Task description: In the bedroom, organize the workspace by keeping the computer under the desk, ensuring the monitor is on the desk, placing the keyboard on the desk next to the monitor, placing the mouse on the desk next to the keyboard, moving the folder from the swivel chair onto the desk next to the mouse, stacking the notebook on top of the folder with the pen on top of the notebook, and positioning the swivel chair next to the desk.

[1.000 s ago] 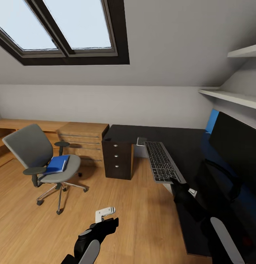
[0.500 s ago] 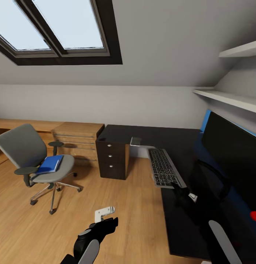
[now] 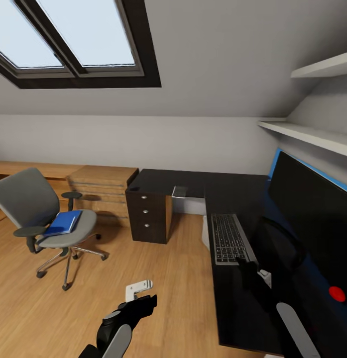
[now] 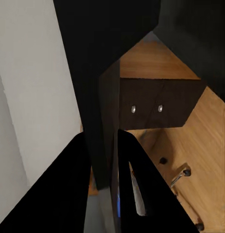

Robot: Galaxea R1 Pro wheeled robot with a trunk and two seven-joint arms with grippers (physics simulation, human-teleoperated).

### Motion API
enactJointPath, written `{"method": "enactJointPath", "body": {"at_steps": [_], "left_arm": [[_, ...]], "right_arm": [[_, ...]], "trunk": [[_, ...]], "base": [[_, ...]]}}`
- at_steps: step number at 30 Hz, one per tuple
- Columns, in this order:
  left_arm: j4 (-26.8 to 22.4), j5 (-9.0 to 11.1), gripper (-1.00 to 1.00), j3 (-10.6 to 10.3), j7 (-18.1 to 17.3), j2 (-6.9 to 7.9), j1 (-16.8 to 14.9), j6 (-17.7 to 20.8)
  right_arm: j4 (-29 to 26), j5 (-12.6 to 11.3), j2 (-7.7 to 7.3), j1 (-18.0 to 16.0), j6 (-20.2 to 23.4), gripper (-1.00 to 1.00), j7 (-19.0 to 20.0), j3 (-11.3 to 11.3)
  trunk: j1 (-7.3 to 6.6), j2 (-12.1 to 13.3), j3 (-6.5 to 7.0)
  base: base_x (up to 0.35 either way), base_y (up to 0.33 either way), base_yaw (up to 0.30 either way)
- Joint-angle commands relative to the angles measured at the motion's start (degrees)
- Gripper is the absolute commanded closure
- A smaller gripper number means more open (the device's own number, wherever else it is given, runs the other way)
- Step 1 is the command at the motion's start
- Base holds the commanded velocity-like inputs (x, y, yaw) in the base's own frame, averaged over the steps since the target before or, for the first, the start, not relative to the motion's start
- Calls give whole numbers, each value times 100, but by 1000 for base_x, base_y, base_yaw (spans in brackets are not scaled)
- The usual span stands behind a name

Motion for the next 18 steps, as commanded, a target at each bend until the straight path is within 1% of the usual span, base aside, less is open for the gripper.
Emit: {"method": "enactJointPath", "body": {"at_steps": [1, 6, 13, 18], "left_arm": [[-7, 53, -100, -6, 55, 3, -5, 4], [-8, 50, -100, -5, 60, 15, -5, -6], [-7, 50, -100, -3, 61, 23, -5, -7], [-7, 50, -100, -4, 67, 23, -5, -13]], "right_arm": [[37, -74, -1, -9, 30, 100, 36, -11], [170, -65, -8, -20, 29, 100, 30, -16], [198, -63, -35, -25, 21, 100, 22, -24], [200, -63, -75, -25, 22, 100, 19, -24]], "trunk": [[1, -6, -7], [1, -6, -7], [1, -6, -7], [1, -6, -7]], "base": [[0, -103, 0], [0, -200, 0], [0, -47, 0], [0, -134, 0]]}}
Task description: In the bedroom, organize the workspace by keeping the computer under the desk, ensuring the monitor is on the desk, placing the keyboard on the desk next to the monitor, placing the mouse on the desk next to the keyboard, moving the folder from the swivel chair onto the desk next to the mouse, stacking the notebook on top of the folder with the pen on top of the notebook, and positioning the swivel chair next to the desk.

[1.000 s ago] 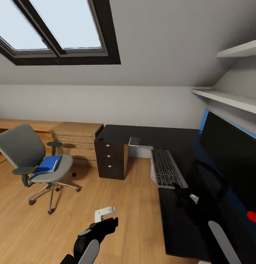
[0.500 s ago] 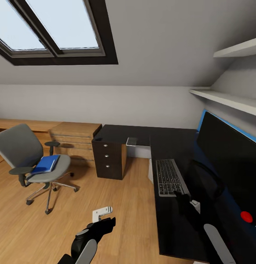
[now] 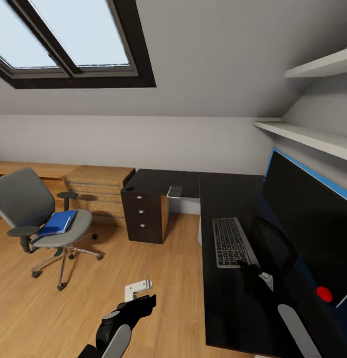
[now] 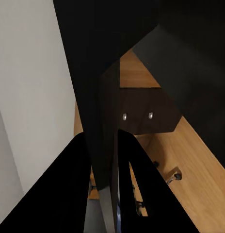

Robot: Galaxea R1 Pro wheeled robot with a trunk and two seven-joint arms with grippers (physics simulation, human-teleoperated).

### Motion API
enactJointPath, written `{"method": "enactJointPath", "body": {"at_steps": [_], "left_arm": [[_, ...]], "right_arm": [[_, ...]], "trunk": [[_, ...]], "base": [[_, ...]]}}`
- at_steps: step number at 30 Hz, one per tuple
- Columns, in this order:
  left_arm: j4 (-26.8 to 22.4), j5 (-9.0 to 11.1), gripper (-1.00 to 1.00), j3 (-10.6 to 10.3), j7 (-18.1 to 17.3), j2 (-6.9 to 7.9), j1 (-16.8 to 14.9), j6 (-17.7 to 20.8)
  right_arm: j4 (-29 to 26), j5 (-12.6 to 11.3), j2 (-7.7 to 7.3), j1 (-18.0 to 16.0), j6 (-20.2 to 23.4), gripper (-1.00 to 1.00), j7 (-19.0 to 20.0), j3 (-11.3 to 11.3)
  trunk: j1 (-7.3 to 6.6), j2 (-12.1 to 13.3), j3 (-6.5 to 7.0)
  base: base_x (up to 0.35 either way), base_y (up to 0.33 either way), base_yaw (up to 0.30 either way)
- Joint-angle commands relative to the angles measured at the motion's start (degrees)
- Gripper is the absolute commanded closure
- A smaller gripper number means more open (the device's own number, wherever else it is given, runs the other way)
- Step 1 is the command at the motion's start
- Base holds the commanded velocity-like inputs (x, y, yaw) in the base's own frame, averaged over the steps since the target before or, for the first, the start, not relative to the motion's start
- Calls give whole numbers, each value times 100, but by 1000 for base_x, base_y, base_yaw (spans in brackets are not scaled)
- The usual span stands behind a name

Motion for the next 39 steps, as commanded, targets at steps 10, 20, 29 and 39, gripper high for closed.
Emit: {"method": "enactJointPath", "body": {"at_steps": [10, 20, 29, 39], "left_arm": [[-10, 54, -100, 59, 38, 0, -5, 2], [-9, 54, -100, 62, 29, -7, -5, 2], [-13, 54, -100, 61, 31, -8, -5, -1], [-16, 60, -100, 55, 31, -8, -5, -1]], "right_arm": [[3, -51, -4, -3, 38, 100, 33, -11], [3, -51, -4, -7, 38, 100, 33, -10], [3, -51, -4, -8, 38, 100, 29, -11], [3, -63, 10, -5, 38, 100, 16, -11]], "trunk": [[1, -6, -8], [1, -6, -8], [1, -6, -8], [1, -6, -8]], "base": [[40, -14, 0], [73, 0, 0], [83, 0, 0], [90, 0, 0]]}}
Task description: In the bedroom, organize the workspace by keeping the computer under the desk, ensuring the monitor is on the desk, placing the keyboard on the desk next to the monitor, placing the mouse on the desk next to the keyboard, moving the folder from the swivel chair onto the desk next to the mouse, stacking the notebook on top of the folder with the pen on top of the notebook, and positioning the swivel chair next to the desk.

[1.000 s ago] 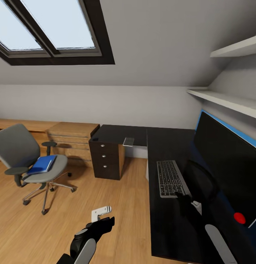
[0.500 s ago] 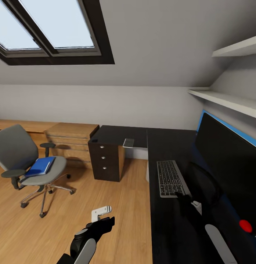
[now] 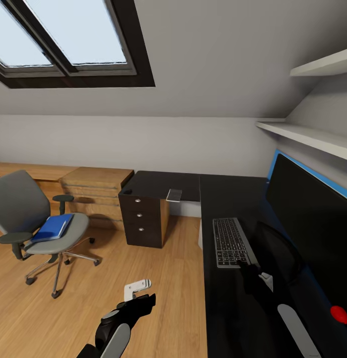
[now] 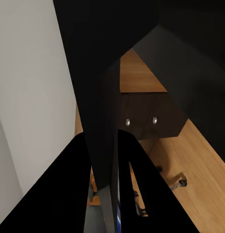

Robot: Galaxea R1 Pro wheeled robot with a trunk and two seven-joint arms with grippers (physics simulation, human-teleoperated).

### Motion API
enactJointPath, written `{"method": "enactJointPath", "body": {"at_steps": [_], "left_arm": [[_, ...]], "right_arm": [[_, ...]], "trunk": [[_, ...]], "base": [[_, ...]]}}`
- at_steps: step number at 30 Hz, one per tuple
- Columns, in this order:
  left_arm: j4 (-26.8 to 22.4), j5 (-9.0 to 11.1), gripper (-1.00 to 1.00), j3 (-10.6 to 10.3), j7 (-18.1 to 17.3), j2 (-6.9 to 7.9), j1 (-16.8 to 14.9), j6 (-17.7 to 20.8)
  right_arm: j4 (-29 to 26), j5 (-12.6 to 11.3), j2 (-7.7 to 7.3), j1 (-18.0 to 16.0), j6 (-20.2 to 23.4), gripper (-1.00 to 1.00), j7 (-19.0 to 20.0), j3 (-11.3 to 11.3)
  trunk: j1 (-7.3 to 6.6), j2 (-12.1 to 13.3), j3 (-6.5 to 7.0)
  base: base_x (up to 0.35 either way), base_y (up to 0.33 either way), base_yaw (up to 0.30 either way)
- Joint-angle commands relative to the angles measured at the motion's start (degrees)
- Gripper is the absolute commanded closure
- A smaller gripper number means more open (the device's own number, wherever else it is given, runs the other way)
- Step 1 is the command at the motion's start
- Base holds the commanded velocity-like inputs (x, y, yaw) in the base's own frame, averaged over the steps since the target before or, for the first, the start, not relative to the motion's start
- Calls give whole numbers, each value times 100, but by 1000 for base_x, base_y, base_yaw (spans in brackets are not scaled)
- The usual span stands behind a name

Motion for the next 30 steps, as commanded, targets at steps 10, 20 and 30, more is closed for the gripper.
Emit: {"method": "enactJointPath", "body": {"at_steps": [10, 20, 30], "left_arm": [[-7, 50, -100, -3, 48, 1, -5, 6], [-7, 53, -100, 0, 45, 1, -5, 6], [-7, 55, -100, -6, 46, 1, -5, 6]], "right_arm": [[2, -57, 12, -4, -255, 100, 32, -4], [2, -61, 22, -3, -285, 100, 32, -2], [2, -58, 20, -6, -285, -100, 24, 0]], "trunk": [[2, -6, -8], [2, -6, -8], [2, -6, -8]], "base": [[16, 0, 0], [0, 0, 0], [0, 0, 0]]}}
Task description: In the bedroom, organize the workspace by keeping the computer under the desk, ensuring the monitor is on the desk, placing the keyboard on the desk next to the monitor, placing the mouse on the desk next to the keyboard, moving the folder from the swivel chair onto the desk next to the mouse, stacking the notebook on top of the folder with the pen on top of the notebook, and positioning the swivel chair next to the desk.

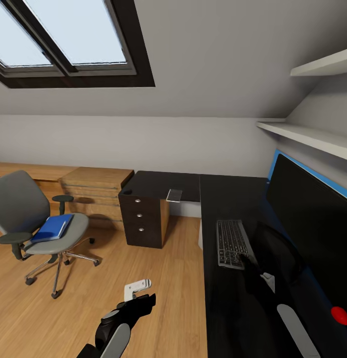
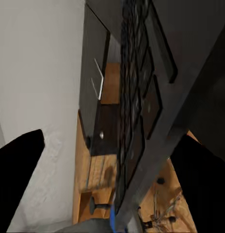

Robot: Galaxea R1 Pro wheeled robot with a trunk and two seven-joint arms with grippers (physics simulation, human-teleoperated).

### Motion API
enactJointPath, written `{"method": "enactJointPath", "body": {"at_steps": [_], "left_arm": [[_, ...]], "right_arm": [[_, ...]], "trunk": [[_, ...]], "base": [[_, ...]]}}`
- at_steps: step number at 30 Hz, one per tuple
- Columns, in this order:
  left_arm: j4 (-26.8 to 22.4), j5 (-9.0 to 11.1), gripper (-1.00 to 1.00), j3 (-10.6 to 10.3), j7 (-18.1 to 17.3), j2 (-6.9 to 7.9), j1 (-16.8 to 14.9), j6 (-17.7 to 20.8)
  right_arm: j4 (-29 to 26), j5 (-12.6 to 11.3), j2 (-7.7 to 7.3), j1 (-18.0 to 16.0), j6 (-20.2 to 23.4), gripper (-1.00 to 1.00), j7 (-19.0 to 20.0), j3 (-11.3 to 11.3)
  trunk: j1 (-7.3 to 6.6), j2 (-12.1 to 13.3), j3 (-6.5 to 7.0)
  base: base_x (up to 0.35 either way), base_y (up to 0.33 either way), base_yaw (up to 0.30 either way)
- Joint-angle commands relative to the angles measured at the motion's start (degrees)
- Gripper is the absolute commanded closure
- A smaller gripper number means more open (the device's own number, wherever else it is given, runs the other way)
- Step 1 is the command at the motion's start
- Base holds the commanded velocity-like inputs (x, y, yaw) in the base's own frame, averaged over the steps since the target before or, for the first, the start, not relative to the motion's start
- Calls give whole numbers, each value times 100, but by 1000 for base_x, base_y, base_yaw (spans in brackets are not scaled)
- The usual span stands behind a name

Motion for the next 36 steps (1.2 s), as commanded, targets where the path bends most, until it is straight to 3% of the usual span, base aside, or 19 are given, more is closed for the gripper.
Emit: {"method": "enactJointPath", "body": {"at_steps": [1, 15, 36], "left_arm": [[-7, 53, -100, -7, 54, 1, -5, 6], [-7, 53, -100, -9, 56, 1, -5, 6], [-1, 53, -100, -10, 64, 1, -5, 9]], "right_arm": [[0, -33, -1, -4, 31, -100, 10, -9], [0, -32, 0, -3, 31, -100, 13, -6], [-1, -15, 3, 1, 29, -100, 18, -3]], "trunk": [[1, -6, -8], [1, -6, -8], [1, -6, -8]], "base": [[0, 0, 0], [-3, 0, 0], [-111, -26, 0]]}}
